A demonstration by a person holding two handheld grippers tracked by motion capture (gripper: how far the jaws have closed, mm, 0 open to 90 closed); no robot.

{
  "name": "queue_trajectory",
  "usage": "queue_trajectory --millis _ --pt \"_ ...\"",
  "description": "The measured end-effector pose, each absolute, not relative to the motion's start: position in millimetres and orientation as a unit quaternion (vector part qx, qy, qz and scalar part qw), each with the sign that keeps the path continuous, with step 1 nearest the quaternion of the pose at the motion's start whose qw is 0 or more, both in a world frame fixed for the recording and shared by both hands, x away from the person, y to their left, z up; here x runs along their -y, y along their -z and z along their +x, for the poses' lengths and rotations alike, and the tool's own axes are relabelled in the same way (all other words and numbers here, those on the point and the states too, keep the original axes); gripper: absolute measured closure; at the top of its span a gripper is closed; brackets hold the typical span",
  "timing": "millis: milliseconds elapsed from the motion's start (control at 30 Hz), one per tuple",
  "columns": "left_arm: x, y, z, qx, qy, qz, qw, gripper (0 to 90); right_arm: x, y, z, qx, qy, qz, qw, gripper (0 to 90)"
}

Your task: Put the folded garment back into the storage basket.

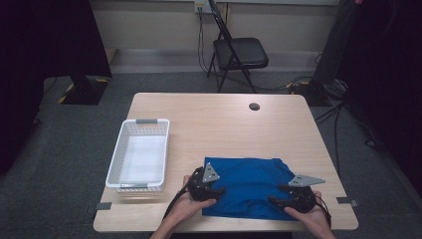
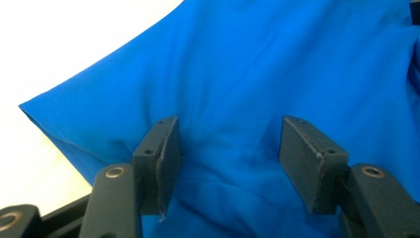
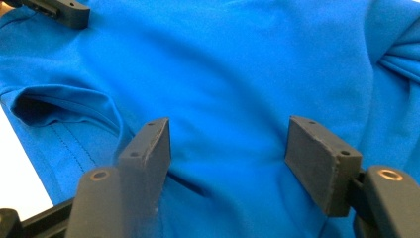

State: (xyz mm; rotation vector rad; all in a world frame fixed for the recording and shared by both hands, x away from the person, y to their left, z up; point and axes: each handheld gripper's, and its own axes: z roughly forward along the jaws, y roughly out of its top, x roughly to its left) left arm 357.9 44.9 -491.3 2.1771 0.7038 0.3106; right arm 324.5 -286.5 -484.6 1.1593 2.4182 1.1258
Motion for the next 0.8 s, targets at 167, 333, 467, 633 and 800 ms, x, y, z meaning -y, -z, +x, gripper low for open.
queue_trajectory --millis 167,333,467,633,800 --pt "-40.2 490.8 353.7 -0.281 -0.117 0.862 0.405 40.2 290.4 484.2 316.1 -0.826 -0.383 0.396 0.116 33.7" --pt "-38.5 487.6 351.1 -0.281 -0.093 0.865 0.404 39.0 291.9 483.3 314.0 -0.826 -0.381 0.4 0.115 33.3" --pt "-40.4 485.3 347.6 -0.284 -0.084 0.867 0.402 36.2 290.7 481.3 312.7 -0.821 -0.386 0.407 0.105 30.4" --pt "-45.4 480.8 352.2 -0.29 -0.086 0.864 0.402 28.4 281.4 471.9 307.2 -0.817 -0.405 0.394 0.115 31.5" --pt "-50.3 465.1 360.7 -0.28 -0.103 0.867 0.4 25.8 269.1 463.0 305.5 -0.818 -0.418 0.38 0.113 29.5"
